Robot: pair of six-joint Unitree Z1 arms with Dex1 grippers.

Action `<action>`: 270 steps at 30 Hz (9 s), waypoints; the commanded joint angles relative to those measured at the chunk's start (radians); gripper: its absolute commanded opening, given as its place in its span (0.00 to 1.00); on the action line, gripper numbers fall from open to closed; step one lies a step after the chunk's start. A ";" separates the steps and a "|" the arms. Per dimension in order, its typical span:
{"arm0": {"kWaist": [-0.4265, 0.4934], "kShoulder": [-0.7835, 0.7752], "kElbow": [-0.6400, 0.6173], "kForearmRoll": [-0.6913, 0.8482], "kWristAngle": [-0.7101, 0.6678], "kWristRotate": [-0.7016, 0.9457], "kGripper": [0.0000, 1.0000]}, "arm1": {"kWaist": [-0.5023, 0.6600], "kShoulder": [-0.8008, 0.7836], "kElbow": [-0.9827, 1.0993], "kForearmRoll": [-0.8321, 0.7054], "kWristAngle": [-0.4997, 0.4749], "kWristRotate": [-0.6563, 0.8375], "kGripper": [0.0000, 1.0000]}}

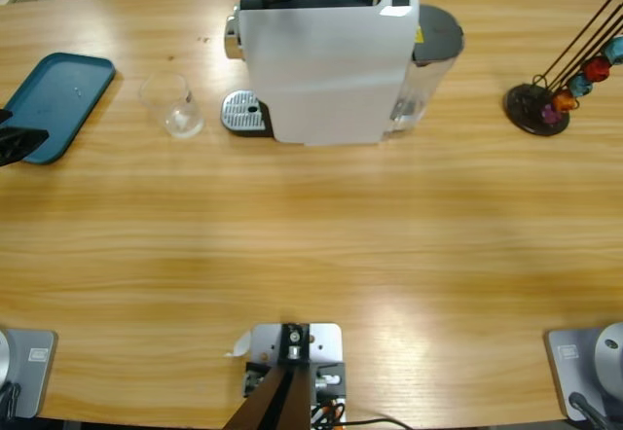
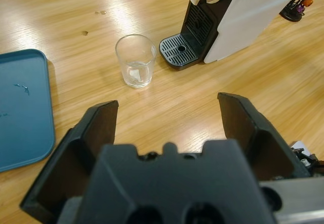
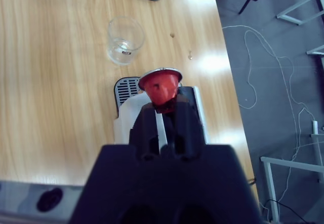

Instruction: Pour coffee

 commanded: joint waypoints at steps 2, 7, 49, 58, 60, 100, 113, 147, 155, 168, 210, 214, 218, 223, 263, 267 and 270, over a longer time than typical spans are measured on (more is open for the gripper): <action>-0.007 -0.012 0.036 -0.007 -0.012 0.020 0.85 | -0.031 0.050 0.019 -0.007 -0.052 0.022 0.00; -0.007 -0.014 0.034 -0.010 -0.008 0.028 1.00 | -0.037 0.050 0.035 -0.007 -0.052 0.023 0.00; -0.007 -0.009 0.034 -0.011 -0.014 0.030 1.00 | -0.063 0.096 0.066 -0.033 -0.060 0.074 0.90; -0.007 0.008 0.031 -0.011 -0.032 0.041 0.94 | 0.001 -0.076 0.046 -0.024 -0.059 0.103 0.89; -0.007 0.006 0.032 -0.011 -0.034 0.042 0.94 | 0.016 -0.142 0.044 0.030 -0.060 0.123 0.66; -0.008 0.023 0.029 -0.011 -0.041 0.043 0.94 | 0.000 -0.146 0.294 -0.271 -0.518 0.591 0.00; -0.008 0.023 0.029 -0.010 -0.041 0.043 0.94 | 0.118 0.005 0.118 -0.240 -0.537 0.582 0.00; -0.007 0.009 0.031 -0.010 -0.041 0.043 0.96 | 0.200 0.254 0.202 -0.361 -0.500 0.752 0.00; -0.007 0.013 0.031 -0.010 -0.044 0.043 0.96 | 0.200 0.250 0.305 -0.431 -0.500 0.793 0.00; -0.007 0.048 0.029 -0.011 -0.039 0.043 0.97 | 0.200 0.178 0.351 -0.459 -0.511 0.786 0.00; -0.007 0.821 0.052 -0.713 0.112 0.087 0.95 | 0.175 -0.683 0.951 -0.142 -0.288 0.784 1.00; -0.007 0.877 0.057 -0.784 0.146 0.087 0.95 | 0.174 -0.667 0.955 -0.155 -0.287 0.786 1.00; -0.007 0.896 0.079 -0.840 0.171 0.086 0.95 | 0.175 -0.657 0.965 -0.166 -0.287 0.787 1.00; -0.007 0.916 0.113 -0.922 0.178 0.088 0.95 | 0.174 -0.655 0.973 -0.171 -0.286 0.789 1.00; -0.055 0.778 0.153 -0.907 0.058 0.149 0.33 | 0.174 -0.691 0.974 -0.158 -0.296 0.788 1.00; -0.055 0.804 0.046 -0.843 0.034 0.189 0.33 | 0.174 -0.704 0.976 -0.149 -0.296 0.784 1.00; -0.055 0.878 -0.010 -0.845 0.008 0.201 0.33 | 0.174 -0.714 0.976 -0.140 -0.296 0.780 1.00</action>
